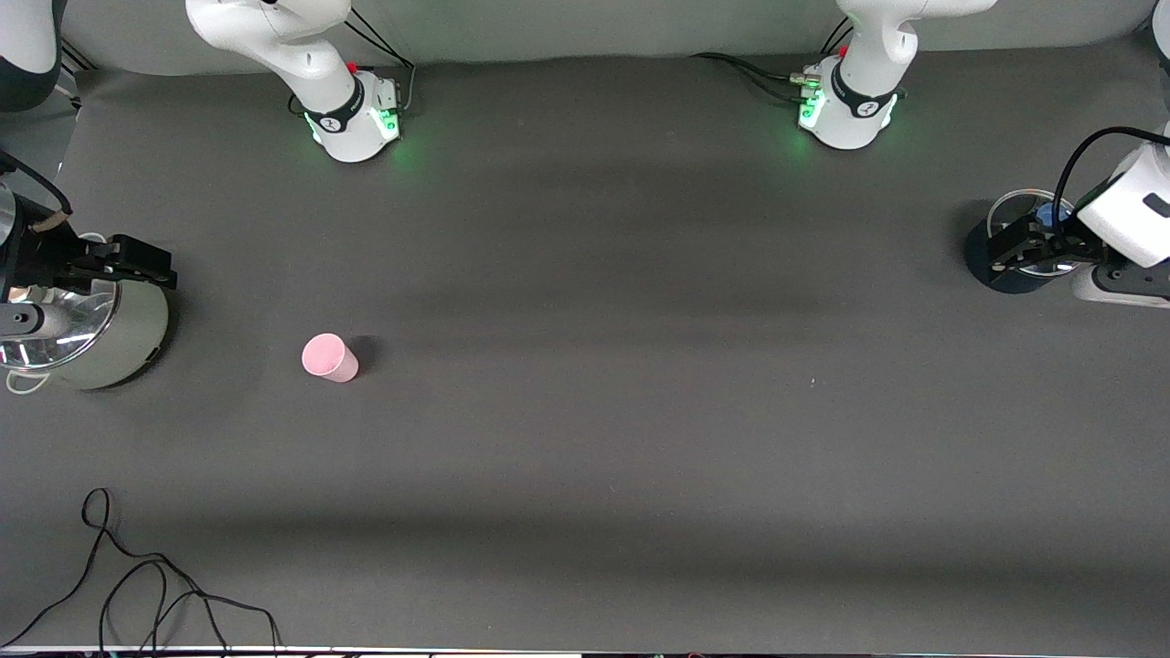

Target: Transfer pink cup from left to right arm

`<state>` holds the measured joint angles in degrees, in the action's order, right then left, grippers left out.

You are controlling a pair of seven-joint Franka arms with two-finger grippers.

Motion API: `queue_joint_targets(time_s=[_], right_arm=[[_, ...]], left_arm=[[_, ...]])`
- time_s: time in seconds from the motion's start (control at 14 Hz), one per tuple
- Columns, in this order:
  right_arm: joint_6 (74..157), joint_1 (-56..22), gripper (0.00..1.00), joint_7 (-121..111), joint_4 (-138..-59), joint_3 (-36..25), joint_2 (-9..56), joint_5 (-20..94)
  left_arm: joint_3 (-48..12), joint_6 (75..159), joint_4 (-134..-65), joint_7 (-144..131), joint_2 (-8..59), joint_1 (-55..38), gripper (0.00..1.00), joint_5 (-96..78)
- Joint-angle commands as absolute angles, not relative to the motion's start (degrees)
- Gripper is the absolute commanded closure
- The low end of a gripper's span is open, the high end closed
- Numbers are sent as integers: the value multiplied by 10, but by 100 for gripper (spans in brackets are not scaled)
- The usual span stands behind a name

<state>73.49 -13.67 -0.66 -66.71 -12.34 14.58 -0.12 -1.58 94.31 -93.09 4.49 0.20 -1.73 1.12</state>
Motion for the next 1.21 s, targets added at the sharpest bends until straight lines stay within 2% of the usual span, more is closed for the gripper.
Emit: queue_joint_targets(time_s=[0.0,0.36,0.57,0.79,0.86,1.14], right_arm=[[739,-135,0,-8,-655,-129,146,2],[739,-127,0,-35,-659,-121,121,4],[764,-74,0,-36,-770,-70,42,7],[871,-69,0,-34,-927,-69,-49,11],[893,-69,0,-29,-948,-69,-66,11],[903,-41,0,-27,-933,-40,-62,5]], left_arm=[[-6,918,-909,40,10,-27,0,2],[-4,912,-907,41,12,-27,0,-7],[-2,897,-907,47,12,-22,0,-18],[-2,884,-909,64,13,-18,0,-16],[-1,884,-909,66,12,-18,0,-15],[-1,885,-910,66,12,-17,0,-13]])
